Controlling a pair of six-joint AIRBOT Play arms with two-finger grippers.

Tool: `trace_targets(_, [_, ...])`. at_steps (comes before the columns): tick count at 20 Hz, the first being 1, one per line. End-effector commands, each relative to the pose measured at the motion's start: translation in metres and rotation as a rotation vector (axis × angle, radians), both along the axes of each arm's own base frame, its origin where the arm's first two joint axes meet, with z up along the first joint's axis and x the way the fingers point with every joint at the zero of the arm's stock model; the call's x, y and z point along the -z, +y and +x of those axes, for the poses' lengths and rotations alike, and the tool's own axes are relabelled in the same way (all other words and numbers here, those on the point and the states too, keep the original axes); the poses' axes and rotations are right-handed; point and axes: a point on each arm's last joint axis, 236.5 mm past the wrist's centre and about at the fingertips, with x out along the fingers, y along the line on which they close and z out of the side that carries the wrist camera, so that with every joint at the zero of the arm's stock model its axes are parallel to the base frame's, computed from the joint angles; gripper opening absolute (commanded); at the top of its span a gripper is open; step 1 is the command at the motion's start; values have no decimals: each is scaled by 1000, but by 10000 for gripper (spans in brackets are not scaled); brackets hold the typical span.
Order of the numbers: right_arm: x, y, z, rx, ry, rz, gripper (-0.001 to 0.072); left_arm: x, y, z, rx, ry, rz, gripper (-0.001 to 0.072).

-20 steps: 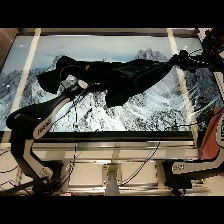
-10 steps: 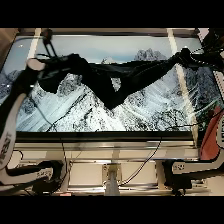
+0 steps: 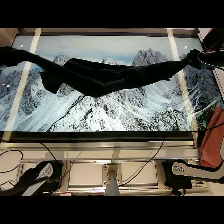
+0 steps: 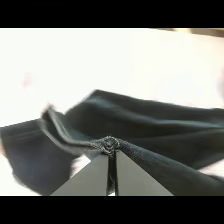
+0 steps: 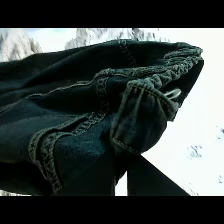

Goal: Fold the clothes and pants, and hang the long-sleeved shirts on hangers.

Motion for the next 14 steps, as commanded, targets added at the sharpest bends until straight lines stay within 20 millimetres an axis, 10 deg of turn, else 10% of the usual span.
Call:
trace_targets(1, [2,-2,-47,-37,139,-67,43,-11,66,-34,-173,10,110,28])
trace_targets(8, [4,-12,-141,-67,436,-160,43,7,123,-62,-322,100,119,27])
trace_targets(14, [8,-6,-166,-99,536,-139,43,103,152,-89,-377,497,96,27])
